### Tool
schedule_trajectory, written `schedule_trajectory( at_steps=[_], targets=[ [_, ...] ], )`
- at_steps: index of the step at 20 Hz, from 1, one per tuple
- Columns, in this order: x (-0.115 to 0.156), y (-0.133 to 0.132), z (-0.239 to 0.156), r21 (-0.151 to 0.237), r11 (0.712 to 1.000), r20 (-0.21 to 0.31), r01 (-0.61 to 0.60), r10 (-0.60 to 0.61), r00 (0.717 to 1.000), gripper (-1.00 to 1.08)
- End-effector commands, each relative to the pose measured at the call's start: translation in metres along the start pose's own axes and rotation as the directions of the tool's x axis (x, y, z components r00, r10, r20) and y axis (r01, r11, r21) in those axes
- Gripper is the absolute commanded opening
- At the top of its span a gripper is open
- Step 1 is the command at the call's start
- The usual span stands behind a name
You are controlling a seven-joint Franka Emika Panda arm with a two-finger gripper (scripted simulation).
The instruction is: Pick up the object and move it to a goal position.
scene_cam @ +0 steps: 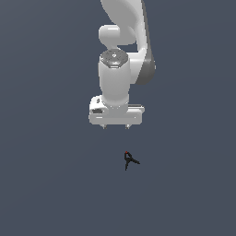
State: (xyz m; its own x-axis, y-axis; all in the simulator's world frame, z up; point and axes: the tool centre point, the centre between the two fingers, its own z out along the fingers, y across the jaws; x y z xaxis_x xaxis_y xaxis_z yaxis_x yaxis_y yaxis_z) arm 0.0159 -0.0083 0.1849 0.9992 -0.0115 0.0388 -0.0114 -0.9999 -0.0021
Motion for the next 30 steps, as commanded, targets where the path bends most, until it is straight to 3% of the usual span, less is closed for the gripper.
schedule_trajectory(
  at_steps=[1,9,18,30],
  targets=[
    [0.0,0.0,0.0,0.0,1.0,0.0,0.0,0.0,1.0,1.0],
    [0.003,0.001,0.0,-0.03,0.999,-0.004,0.035,-0.035,0.999,1.0],
    [0.007,-0.001,0.005,-0.03,0.998,-0.002,0.052,-0.052,0.999,1.0],
    [0.04,-0.028,0.051,-0.022,0.979,0.019,0.202,-0.201,0.979,1.0]
  ],
)
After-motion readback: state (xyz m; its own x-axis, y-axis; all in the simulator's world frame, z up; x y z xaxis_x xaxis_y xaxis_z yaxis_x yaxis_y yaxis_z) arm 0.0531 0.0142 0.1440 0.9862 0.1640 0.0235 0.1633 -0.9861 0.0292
